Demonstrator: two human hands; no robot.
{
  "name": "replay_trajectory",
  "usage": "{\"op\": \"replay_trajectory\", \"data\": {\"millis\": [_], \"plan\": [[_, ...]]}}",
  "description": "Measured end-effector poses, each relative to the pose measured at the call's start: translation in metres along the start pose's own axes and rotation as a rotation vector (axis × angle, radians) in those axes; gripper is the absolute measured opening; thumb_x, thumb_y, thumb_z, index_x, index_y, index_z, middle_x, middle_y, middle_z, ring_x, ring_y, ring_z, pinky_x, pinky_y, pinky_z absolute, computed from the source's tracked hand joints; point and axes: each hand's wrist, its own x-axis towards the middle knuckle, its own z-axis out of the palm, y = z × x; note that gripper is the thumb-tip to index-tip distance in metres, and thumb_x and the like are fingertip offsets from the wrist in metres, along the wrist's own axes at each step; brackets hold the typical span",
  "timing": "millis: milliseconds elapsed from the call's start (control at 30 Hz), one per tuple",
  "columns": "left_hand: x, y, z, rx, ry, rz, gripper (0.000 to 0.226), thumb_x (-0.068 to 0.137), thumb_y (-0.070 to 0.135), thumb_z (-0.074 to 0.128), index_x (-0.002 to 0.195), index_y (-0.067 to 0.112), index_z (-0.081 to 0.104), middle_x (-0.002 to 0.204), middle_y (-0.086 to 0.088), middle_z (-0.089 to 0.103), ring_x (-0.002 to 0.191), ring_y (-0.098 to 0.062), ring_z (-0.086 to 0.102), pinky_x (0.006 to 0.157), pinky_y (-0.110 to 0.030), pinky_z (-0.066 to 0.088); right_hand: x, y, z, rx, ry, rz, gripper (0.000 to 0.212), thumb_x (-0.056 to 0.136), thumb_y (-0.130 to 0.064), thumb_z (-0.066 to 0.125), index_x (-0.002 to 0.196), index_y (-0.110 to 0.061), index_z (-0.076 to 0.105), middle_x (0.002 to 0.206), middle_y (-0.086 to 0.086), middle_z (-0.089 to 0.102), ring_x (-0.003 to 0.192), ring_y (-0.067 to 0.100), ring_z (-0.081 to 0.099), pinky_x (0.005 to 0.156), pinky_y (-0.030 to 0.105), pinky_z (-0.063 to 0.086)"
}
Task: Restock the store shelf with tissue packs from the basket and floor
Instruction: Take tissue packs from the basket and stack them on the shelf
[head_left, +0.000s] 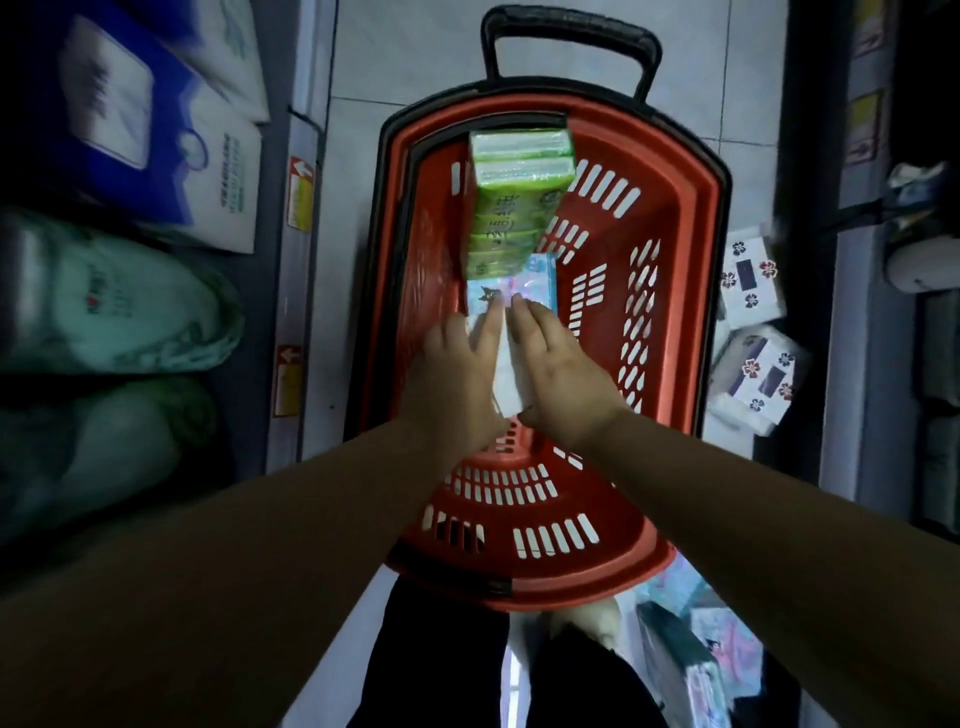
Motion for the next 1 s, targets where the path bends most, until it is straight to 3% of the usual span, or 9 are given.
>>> {"op": "replay_trajectory", "data": {"millis": [133, 300, 400, 467, 567, 700, 767, 867, 1000], "plan": [[-0.033, 0.02, -0.027, -0.312, 0.006, -0.305, 0.108, 0.066, 0.044, 0.083, 0.15, 0.031, 0.017, 0.143, -0.014, 0.033, 0.131, -0.034, 0.035, 0.1, -0.046, 0.04, -0.031, 0.009, -0.018, 0.294, 0.062, 0.207, 0.118, 0.072, -0.026, 0.084, 0.155, -0.014, 0.001, 0.16, 0.007, 0.015, 0.146, 0.022, 0.022, 0.116, 0.032, 0.023], [-0.09, 0.039, -0.057, -0.715, 0.088, -0.559, 0.092, 0.066, 0.039, 0.076, 0.143, 0.027, 0.028, 0.137, -0.012, 0.04, 0.118, -0.029, 0.047, 0.095, -0.042, 0.045, -0.073, 0.011, -0.044, 0.707, 0.101, 0.439, 0.105, 0.076, -0.03, 0.08, 0.152, -0.015, 0.011, 0.147, 0.008, 0.045, 0.133, 0.024, 0.046, 0.113, 0.043, 0.035], [-0.138, 0.055, -0.087, -1.138, 0.2, -0.677, 0.084, 0.061, 0.04, 0.07, 0.137, 0.022, 0.037, 0.123, -0.003, 0.053, 0.103, -0.02, 0.055, 0.092, -0.039, 0.049, -0.105, 0.001, -0.079, 0.764, 0.09, 0.384, 0.086, 0.08, -0.028, 0.077, 0.144, -0.009, 0.023, 0.138, 0.011, 0.053, 0.124, 0.027, 0.055, 0.107, 0.046, 0.042], [-0.175, 0.065, -0.107, -1.284, 0.289, -0.702, 0.074, 0.063, 0.037, 0.075, 0.127, 0.025, 0.041, 0.111, 0.001, 0.056, 0.093, -0.014, 0.058, 0.084, -0.036, 0.053, -0.126, -0.007, -0.109, 0.793, 0.038, 0.362, 0.085, 0.074, -0.045, 0.079, 0.139, -0.012, 0.036, 0.133, 0.008, 0.058, 0.118, 0.025, 0.059, 0.103, 0.046, 0.047], [-0.229, 0.081, -0.132, -1.49, 0.432, -0.698, 0.08, 0.055, 0.038, 0.075, 0.127, 0.023, 0.044, 0.116, -0.005, 0.061, 0.101, -0.023, 0.065, 0.09, -0.047, 0.054, -0.161, -0.031, -0.156, 0.922, -0.112, 0.333, 0.083, 0.066, -0.066, 0.074, 0.131, -0.02, 0.052, 0.125, 0.003, 0.066, 0.106, 0.02, 0.067, 0.094, 0.038, 0.053], [-0.295, 0.106, -0.168, -1.615, 0.534, -0.637, 0.065, 0.077, 0.028, 0.068, 0.134, 0.019, 0.039, 0.123, -0.006, 0.061, 0.103, -0.021, 0.065, 0.086, -0.042, 0.055, -0.206, -0.086, -0.201, 1.151, -0.185, 0.22, 0.026, 0.095, -0.031, 0.058, 0.119, -0.021, 0.06, 0.112, 0.003, 0.072, 0.094, 0.016, 0.071, 0.074, 0.025, 0.056], [-0.323, 0.112, -0.187, -1.621, 0.581, -0.611, 0.065, 0.084, 0.029, 0.067, 0.14, 0.016, 0.036, 0.129, -0.008, 0.058, 0.108, -0.022, 0.064, 0.086, -0.04, 0.054, -0.23, -0.115, -0.219, 1.197, -0.173, 0.175, 0.032, 0.095, -0.024, 0.06, 0.126, -0.017, 0.057, 0.115, 0.007, 0.071, 0.101, 0.021, 0.07, 0.082, 0.03, 0.056], [-0.364, 0.115, -0.212, -1.617, 0.611, -0.59, 0.084, 0.072, 0.042, 0.071, 0.143, 0.017, 0.032, 0.131, -0.007, 0.058, 0.109, -0.024, 0.065, 0.084, -0.043, 0.057, -0.26, -0.15, -0.236, 1.259, -0.179, 0.14, 0.042, 0.092, -0.019, 0.063, 0.133, -0.014, 0.053, 0.118, 0.011, 0.069, 0.106, 0.027, 0.068, 0.091, 0.039, 0.055], [-0.412, 0.116, -0.236, -1.71, 0.761, -0.559, 0.089, 0.073, 0.034, 0.081, 0.144, 0.013, 0.032, 0.129, -0.01, 0.06, 0.098, -0.023, 0.07, 0.066, -0.035, 0.059, -0.3, -0.203, -0.256, 1.394, -0.093, 0.1, 0.048, 0.09, -0.017, 0.066, 0.134, -0.015, 0.048, 0.113, 0.006, 0.07, 0.097, 0.02, 0.07, 0.081, 0.033, 0.055]]}}
